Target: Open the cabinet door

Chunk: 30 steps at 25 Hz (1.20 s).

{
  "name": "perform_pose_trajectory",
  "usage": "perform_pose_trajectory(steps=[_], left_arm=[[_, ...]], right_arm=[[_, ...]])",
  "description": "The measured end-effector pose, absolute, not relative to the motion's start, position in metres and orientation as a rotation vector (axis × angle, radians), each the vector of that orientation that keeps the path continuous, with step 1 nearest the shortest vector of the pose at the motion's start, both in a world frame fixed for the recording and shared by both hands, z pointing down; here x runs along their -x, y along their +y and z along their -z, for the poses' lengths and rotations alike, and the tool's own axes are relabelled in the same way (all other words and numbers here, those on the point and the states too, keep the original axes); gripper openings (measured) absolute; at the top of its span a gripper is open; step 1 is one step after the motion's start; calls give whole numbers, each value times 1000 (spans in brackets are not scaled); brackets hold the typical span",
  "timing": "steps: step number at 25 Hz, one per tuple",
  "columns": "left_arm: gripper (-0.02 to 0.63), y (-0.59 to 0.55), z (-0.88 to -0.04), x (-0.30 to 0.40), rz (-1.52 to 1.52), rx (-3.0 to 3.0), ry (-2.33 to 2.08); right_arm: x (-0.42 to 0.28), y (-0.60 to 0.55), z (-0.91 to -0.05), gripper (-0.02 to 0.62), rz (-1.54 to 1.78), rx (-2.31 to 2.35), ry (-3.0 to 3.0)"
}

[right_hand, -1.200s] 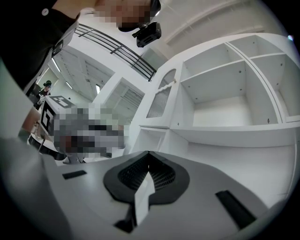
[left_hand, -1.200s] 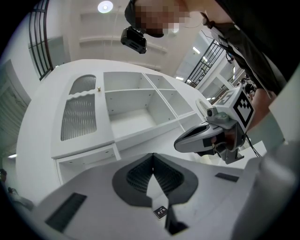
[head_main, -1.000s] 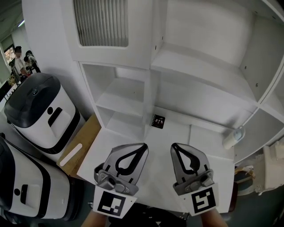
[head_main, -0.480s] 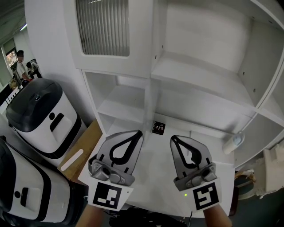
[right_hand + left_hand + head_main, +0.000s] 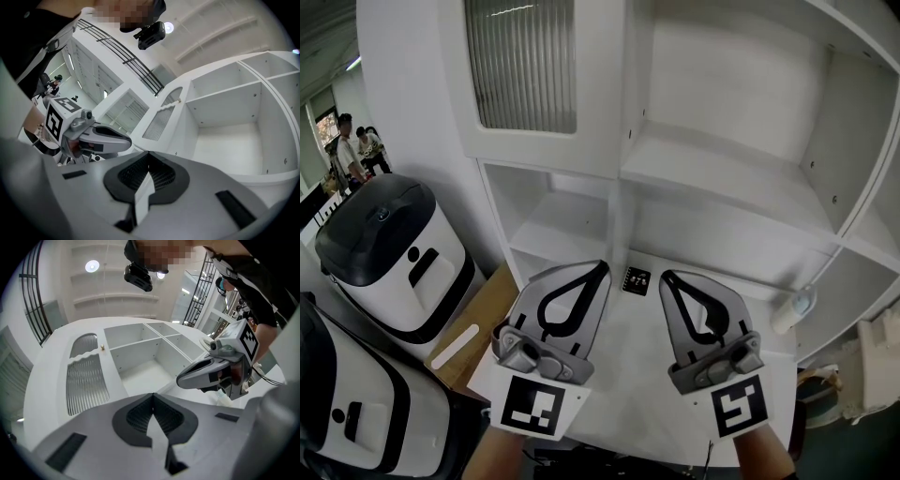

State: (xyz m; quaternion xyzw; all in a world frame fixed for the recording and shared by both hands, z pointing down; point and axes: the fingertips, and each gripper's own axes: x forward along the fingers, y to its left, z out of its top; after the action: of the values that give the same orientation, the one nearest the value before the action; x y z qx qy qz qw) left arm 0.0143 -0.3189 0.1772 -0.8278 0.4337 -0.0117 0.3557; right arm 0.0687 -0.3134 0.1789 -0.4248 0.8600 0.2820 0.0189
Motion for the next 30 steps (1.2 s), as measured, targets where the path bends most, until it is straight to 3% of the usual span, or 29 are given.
perform_pose_trajectory(steps=[30], left_arm=[[-3,-336,-110,-9,-16,2010,1087]], right_arm=[[-66,-319,-111,3,-1072,1266,2561]])
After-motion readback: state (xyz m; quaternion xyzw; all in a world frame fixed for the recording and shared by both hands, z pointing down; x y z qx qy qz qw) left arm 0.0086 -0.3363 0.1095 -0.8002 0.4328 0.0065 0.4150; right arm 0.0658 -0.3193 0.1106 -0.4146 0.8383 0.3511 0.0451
